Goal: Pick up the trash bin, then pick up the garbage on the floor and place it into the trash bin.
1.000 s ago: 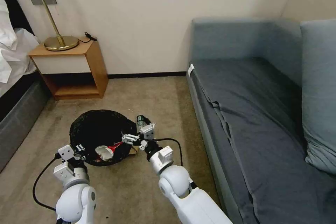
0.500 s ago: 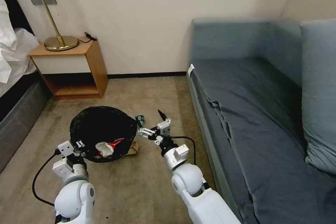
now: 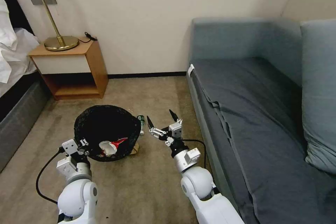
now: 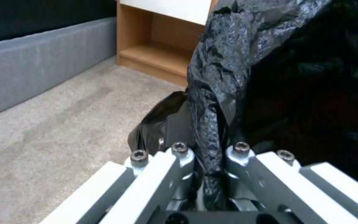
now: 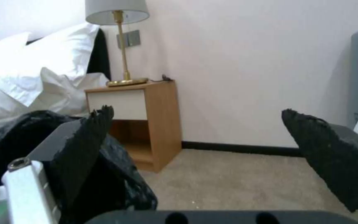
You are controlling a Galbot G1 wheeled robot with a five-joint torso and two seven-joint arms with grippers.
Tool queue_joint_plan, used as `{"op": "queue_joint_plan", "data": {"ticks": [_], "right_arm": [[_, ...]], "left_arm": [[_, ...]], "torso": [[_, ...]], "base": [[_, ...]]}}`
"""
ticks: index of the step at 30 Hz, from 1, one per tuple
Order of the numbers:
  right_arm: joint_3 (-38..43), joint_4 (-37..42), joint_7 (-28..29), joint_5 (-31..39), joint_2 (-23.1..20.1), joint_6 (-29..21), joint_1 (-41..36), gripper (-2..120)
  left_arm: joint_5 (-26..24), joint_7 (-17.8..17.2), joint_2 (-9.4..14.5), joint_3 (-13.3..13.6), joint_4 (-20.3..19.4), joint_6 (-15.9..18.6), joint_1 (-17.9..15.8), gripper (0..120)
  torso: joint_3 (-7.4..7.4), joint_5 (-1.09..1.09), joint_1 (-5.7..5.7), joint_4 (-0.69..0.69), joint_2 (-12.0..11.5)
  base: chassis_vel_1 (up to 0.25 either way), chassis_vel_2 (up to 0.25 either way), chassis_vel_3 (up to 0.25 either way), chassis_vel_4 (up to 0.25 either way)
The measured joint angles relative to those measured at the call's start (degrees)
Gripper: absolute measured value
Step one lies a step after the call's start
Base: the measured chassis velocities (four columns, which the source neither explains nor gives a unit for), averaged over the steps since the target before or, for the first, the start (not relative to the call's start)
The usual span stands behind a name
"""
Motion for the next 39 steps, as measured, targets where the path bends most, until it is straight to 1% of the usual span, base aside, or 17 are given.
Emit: {"op": "queue_joint_plan", "data": {"ticks": [6, 20, 39], "right_arm": [[-0.07, 0.01, -0.23, 0.0, 0.47, 0.47, -0.01, 100], [-0.41, -0.43, -1.54, 0.66, 0.36, 0.92, -0.22, 100], [-0.12, -0.86, -2.35, 0.95, 0.21, 0.58, 0.34, 100]], "left_arm": [[0.47, 0.0, 0.0, 0.36, -0.33, 0.0, 0.09, 3], [0.67, 0.05, 0.0, 0.12, -0.95, -0.22, 1.16, 3], [0.76, 0.0, 0.0, 0.06, -1.37, -0.05, 0.79, 3]], "torso": [[0.0, 0.0, 0.0, 0.0, 0.0], [0.0, 0.0, 0.0, 0.0, 0.0], [0.0, 0.0, 0.0, 0.0, 0.0]], "base": [[0.0, 0.0, 0.0, 0.0], [0.0, 0.0, 0.0, 0.0], [0.0, 0.0, 0.0, 0.0]]}}
